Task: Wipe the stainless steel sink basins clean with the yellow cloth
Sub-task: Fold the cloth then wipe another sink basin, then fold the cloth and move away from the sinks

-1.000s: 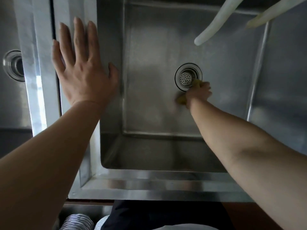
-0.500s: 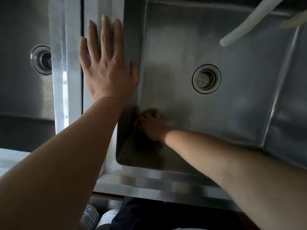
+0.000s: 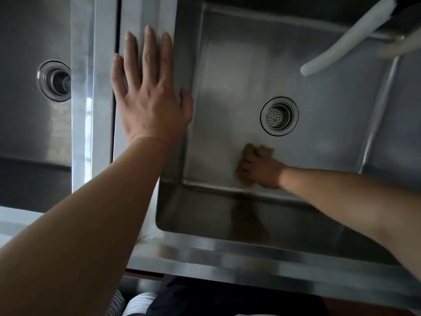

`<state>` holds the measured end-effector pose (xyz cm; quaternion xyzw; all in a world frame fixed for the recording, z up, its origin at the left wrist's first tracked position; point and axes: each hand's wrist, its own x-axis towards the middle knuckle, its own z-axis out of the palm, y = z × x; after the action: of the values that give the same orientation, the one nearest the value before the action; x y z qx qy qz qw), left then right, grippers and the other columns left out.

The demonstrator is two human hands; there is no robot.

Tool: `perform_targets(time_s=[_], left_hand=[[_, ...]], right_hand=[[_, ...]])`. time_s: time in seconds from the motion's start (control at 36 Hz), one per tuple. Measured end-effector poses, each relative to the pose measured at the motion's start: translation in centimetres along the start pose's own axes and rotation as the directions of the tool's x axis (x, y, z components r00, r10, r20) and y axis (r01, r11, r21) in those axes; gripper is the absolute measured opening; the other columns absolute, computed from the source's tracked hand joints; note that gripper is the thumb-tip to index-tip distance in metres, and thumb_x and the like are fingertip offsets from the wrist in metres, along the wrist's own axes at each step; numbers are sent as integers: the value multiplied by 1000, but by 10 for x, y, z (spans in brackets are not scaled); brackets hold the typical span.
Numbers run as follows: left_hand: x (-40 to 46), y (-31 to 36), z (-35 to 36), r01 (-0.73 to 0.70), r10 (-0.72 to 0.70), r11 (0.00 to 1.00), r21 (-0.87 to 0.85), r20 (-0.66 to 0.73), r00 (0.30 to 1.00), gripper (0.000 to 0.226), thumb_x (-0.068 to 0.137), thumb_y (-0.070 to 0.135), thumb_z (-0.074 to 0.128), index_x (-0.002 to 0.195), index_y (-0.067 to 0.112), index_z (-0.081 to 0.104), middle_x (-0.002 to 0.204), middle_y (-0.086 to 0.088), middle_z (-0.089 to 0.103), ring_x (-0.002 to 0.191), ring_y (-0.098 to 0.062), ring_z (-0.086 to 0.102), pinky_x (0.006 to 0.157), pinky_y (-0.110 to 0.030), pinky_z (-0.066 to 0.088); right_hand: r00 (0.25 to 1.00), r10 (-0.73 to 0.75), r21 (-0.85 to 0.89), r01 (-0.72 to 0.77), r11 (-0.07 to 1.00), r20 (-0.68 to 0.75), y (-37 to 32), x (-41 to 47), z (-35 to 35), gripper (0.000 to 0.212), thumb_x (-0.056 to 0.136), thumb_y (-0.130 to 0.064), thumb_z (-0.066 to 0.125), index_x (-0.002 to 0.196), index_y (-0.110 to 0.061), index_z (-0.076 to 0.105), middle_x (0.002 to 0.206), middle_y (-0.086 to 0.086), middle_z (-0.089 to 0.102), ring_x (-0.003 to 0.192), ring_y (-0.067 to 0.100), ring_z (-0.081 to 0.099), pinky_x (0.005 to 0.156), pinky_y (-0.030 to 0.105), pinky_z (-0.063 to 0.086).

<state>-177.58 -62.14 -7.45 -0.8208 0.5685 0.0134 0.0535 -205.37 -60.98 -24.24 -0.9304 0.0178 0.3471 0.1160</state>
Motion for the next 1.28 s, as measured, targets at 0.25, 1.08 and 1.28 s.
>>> perform_targets(time_s=[0.25, 1.08, 1.28], left_hand=[[0, -1, 1, -4, 4, 1000, 7, -6, 1000, 80, 88, 45, 42, 158, 22, 10, 166, -5, 11, 153, -32, 7, 122, -52, 13], [-58, 59, -70, 105, 80, 840, -532, 313, 946, 70, 84, 23, 69, 148, 24, 39, 147, -15, 43, 133, -38, 42, 107, -44, 40], [-155, 167, -101, 25, 605, 509, -860, 378, 700, 82, 76, 19, 85, 144, 31, 42, 133, 4, 55, 122, -14, 53, 100, -29, 43]], right_hand=[[557, 808, 644, -693, 324, 194, 99, -17, -6, 67, 81, -22, 70, 141, -24, 40, 135, 22, 44, 113, 48, 50, 92, 52, 47], [220, 962, 986, 2, -170, 165, -111, -227, -66, 26, 81, -8, 73, 105, -13, 63, 110, 2, 62, 102, 20, 61, 90, 35, 51], [131, 991, 994, 110, -26, 12, -113, -268, -80, 29, 72, -4, 80, 94, -9, 62, 106, 4, 61, 101, 18, 57, 79, 11, 37]])
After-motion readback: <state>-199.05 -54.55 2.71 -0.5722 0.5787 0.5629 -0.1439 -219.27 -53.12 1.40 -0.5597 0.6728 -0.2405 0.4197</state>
